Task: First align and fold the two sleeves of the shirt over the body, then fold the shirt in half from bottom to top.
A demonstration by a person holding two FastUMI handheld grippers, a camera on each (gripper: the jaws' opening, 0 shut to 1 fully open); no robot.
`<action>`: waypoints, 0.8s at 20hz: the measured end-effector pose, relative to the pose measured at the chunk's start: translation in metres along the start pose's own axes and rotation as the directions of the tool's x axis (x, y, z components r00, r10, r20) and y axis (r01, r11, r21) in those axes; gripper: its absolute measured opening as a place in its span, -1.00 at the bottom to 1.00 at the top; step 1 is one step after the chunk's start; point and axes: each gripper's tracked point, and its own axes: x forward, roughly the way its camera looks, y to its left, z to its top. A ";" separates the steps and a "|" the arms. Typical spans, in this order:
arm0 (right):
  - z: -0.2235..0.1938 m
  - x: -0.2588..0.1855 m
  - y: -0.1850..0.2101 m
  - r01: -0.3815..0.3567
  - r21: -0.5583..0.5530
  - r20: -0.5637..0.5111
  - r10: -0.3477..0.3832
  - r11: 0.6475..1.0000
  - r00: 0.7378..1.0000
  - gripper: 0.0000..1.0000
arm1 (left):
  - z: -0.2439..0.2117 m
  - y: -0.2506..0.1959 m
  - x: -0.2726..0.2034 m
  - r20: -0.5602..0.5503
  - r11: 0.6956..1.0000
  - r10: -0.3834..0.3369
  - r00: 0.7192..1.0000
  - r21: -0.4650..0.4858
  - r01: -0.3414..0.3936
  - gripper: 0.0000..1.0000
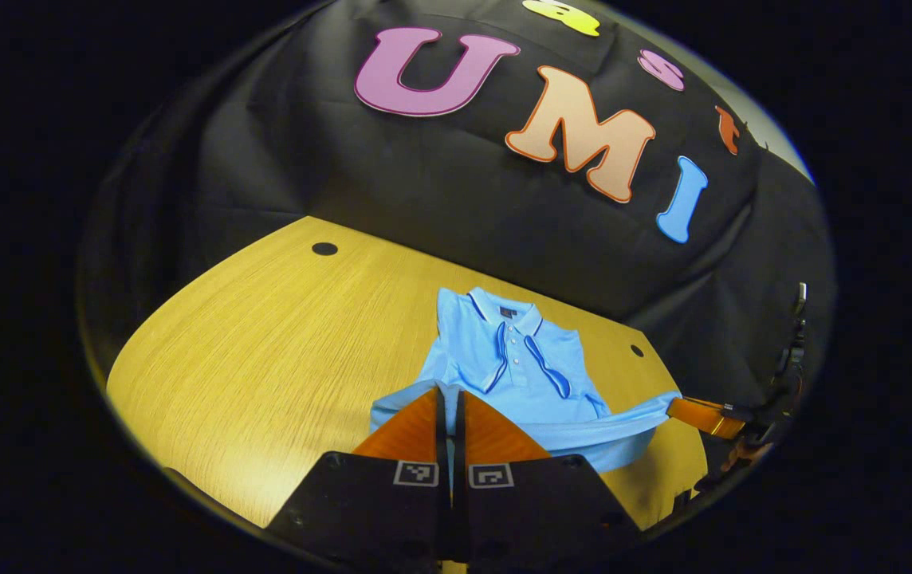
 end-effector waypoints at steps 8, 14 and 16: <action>0.063 0.133 -0.018 -0.001 0.044 0.027 0.000 0.999 1.000 -0.87 | 0.064 0.006 0.115 0.031 0.996 0.053 0.998 0.066 -0.055 -1.00; 0.049 0.204 -0.046 0.044 0.121 0.008 -0.045 0.992 0.999 -0.88 | 0.052 0.017 0.203 -0.011 0.992 0.077 0.997 0.101 -0.075 -1.00; 0.042 0.219 -0.052 0.053 0.131 0.004 -0.054 0.990 0.999 -0.88 | 0.047 0.018 0.220 -0.021 0.990 0.085 0.996 0.114 -0.082 -1.00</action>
